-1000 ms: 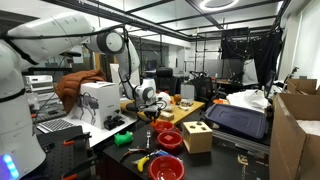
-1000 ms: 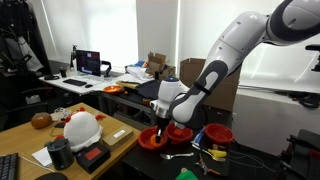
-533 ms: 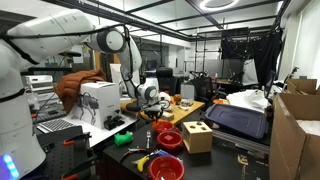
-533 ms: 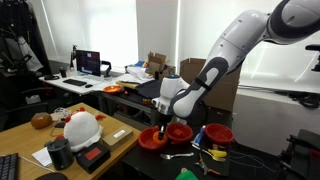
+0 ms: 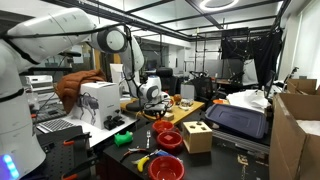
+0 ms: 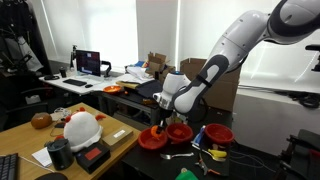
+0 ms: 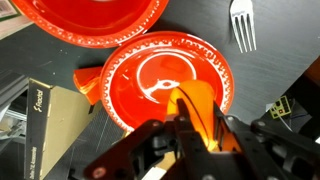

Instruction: Put the orange ball in the red bowl on the left.

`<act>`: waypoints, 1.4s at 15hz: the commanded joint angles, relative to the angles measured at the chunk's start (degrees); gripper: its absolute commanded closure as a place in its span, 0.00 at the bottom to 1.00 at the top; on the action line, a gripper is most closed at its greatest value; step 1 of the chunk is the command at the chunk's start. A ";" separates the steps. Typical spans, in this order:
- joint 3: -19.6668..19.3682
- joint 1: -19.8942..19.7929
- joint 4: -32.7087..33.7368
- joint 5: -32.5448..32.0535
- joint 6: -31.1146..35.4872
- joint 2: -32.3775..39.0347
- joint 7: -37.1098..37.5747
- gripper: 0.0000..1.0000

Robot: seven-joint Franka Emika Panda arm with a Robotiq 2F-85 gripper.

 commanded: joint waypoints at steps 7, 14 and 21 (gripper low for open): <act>-2.66 0.60 -0.82 -1.56 15.17 4.09 -0.42 0.22; -4.24 0.92 -1.31 -3.04 21.52 6.27 0.24 0.00; -5.10 0.98 -3.39 -5.65 20.67 5.87 -1.05 0.00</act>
